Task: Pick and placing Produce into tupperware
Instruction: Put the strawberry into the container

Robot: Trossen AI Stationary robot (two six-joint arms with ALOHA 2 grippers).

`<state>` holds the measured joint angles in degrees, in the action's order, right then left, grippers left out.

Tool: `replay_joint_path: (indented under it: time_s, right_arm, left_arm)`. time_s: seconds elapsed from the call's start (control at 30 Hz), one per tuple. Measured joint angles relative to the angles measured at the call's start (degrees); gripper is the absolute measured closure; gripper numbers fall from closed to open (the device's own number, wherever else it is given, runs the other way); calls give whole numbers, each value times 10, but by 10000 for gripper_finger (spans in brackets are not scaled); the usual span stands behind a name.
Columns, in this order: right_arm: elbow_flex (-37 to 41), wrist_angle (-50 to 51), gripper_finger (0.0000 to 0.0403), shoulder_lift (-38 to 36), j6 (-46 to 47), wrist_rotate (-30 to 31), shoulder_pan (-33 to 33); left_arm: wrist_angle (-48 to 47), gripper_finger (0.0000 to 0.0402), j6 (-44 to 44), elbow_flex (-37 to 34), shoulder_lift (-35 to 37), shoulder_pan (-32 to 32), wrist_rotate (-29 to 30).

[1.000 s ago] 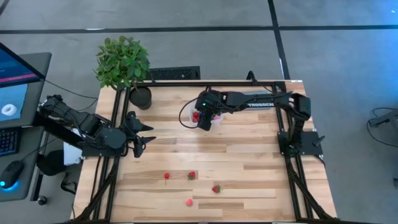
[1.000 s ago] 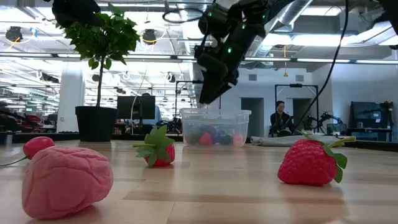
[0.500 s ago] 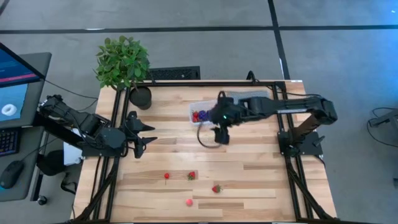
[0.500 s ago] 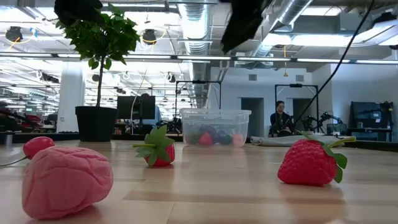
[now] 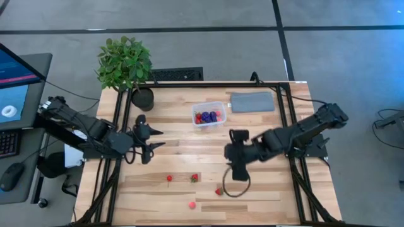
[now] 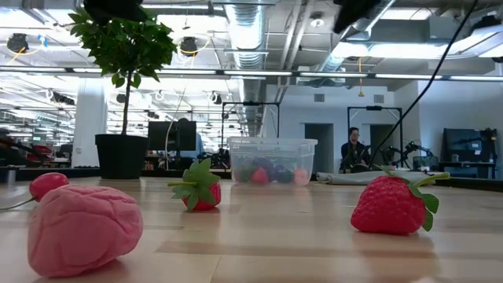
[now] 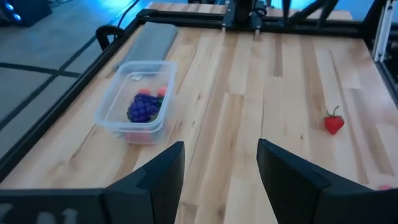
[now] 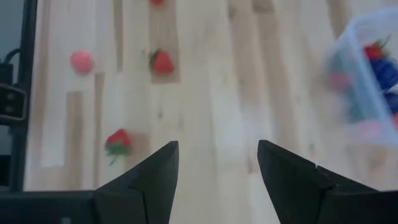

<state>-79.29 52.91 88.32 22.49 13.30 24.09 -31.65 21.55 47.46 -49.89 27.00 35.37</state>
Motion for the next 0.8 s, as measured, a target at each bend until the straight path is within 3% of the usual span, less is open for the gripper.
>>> replay_joint_path:
  time_s: [0.3, 0.47, 0.8]
  right_arm:
    - [75, -114, 158, 1, 211, -3, 77]
    - [93, -211, 158, 13, 251, 46, 109]
    - [81, -266, 158, 136, 315, 31, 142]
  left_arm:
    - [-9, 209, -32, 0, -5, 0, -7]
    - [-16, 209, -49, 0, -5, 0, -7]
    - [-38, 209, -48, 0, -4, 0, -26]
